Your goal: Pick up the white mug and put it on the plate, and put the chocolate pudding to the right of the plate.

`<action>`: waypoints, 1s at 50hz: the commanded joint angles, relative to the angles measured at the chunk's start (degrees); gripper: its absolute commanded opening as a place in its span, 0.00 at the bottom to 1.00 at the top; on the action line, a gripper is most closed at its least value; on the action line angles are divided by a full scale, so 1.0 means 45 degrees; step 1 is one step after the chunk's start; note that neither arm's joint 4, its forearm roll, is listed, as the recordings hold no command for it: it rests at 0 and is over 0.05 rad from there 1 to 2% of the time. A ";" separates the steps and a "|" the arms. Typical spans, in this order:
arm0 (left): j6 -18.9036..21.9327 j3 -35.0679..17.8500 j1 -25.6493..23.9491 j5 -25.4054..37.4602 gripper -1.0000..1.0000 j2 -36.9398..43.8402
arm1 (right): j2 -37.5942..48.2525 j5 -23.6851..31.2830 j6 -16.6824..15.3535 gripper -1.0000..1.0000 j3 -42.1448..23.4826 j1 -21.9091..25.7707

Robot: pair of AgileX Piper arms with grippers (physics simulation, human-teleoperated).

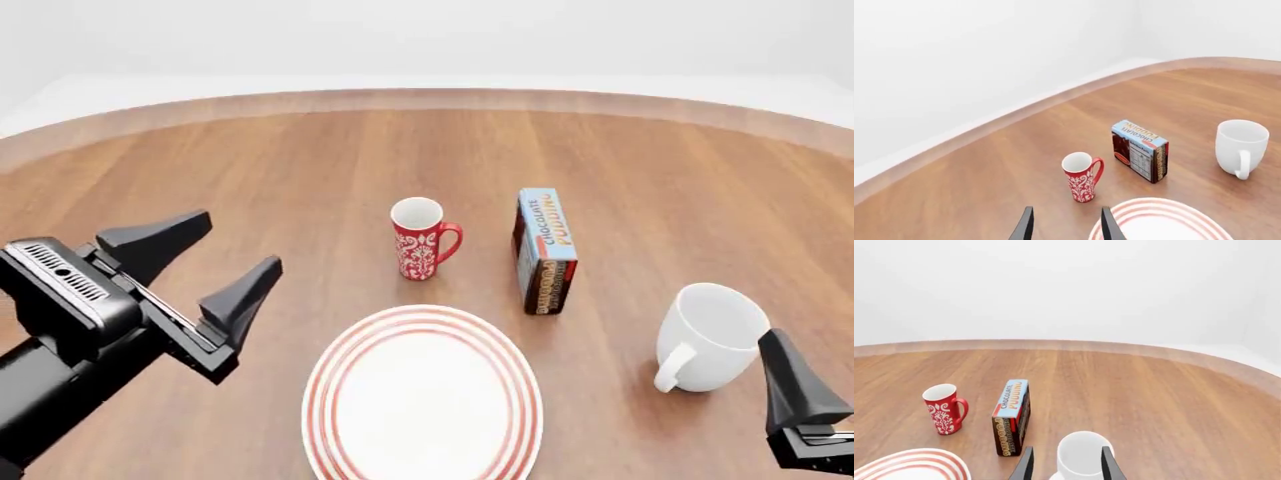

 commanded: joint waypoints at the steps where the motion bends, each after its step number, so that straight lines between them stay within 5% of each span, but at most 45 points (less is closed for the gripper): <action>1: -0.0073 -0.0441 -0.0837 -0.0501 1.00 0.1140 | 0.0000 0.0001 -0.0001 1.00 0.0000 0.0005; 50: 0.0033 -0.2262 -0.3640 -0.1570 1.00 0.5258 | 0.0031 -0.0020 -0.0011 1.00 0.0013 0.0043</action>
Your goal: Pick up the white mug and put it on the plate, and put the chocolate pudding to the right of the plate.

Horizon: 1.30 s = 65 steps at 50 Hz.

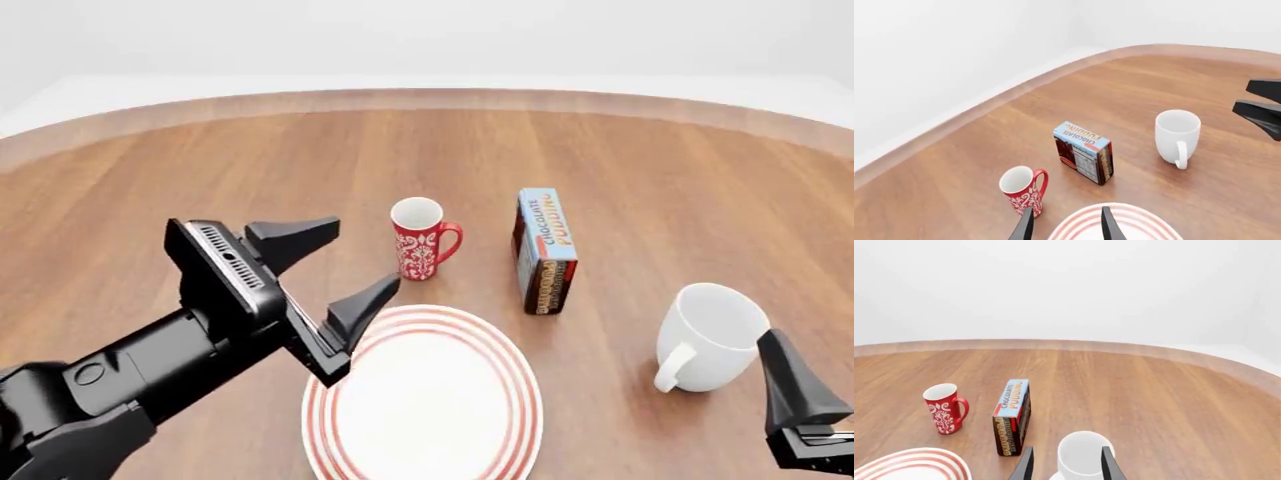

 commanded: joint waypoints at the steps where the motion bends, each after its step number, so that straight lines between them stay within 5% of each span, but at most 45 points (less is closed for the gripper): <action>1: 0.0070 -0.0463 -0.0775 -0.0201 1.00 0.1052 | 0.0013 -0.0009 -0.0002 1.00 0.0008 0.0008; 65: 0.0503 -0.3533 -0.3456 0.0900 1.00 0.4532 | 0.0017 -0.0025 -0.0022 1.00 0.0023 0.0051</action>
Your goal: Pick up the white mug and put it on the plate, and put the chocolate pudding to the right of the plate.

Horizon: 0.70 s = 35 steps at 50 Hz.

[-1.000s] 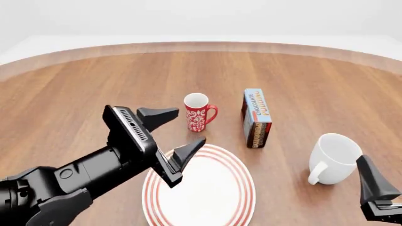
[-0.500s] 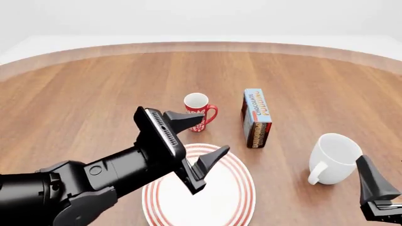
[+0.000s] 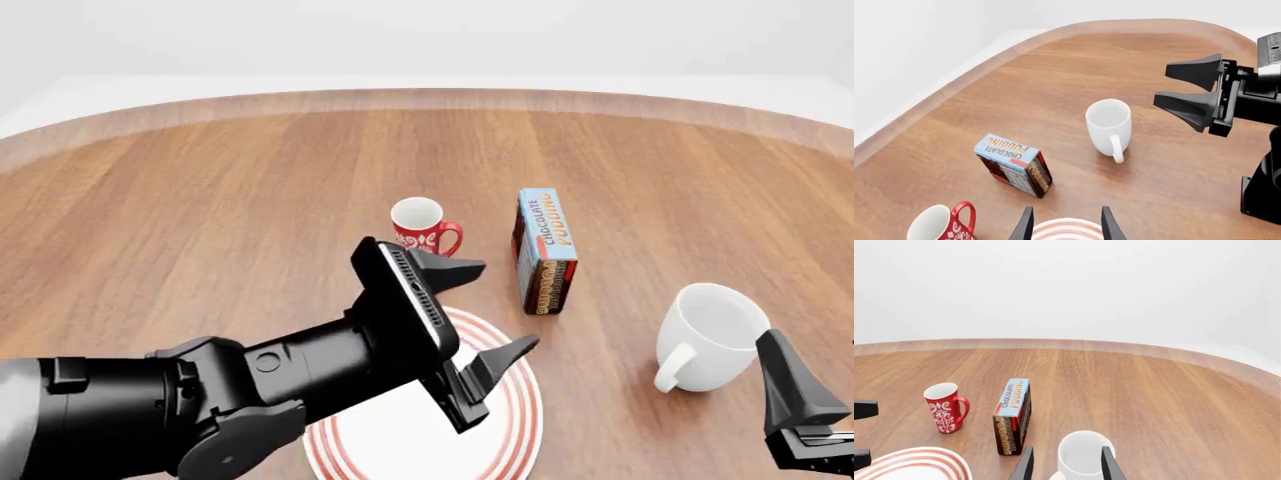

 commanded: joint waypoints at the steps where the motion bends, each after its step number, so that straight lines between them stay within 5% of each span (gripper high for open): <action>1: 0.0066 -0.0564 -0.0395 0.0233 1.00 0.0559 | -0.0003 -0.0002 0.0004 1.00 -0.0003 0.0008; 35: 0.0062 -0.2369 -0.0917 0.0642 1.00 0.2125 | 0.0005 -0.0002 0.0018 1.00 -0.0004 0.0020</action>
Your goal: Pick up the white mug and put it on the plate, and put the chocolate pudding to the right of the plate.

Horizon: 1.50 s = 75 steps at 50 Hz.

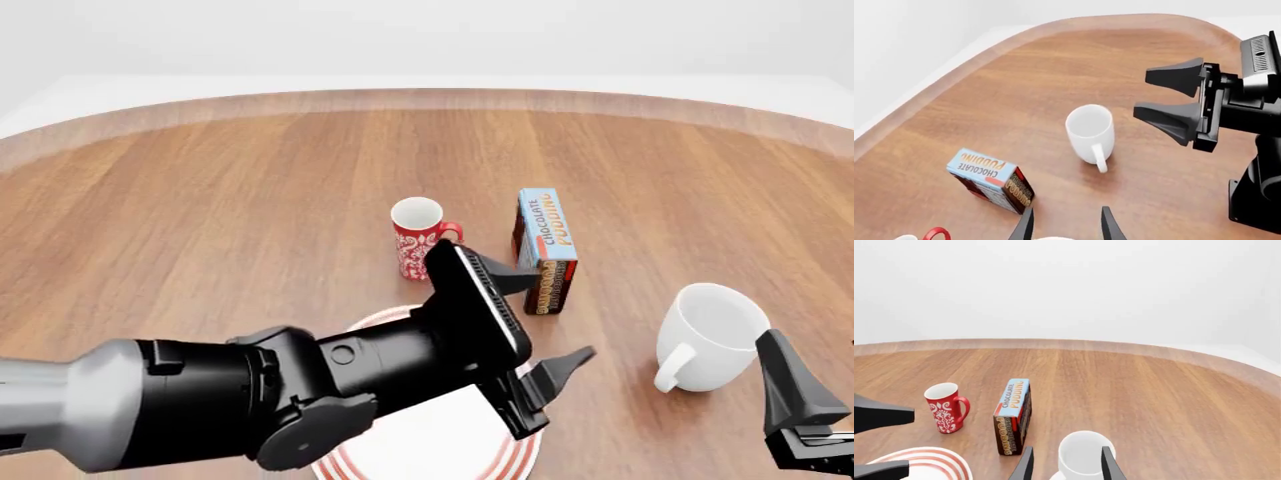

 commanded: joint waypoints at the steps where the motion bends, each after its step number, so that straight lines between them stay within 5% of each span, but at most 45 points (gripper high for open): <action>1: -0.0069 -0.0557 -0.0127 -0.0032 1.00 0.0494 | -0.0006 0.0009 -0.0001 1.00 -0.0001 0.0007; 75: -0.1087 -0.2696 -0.0717 -0.0527 1.00 0.2910 | -0.0039 0.0008 -0.0004 1.00 -0.0004 0.0050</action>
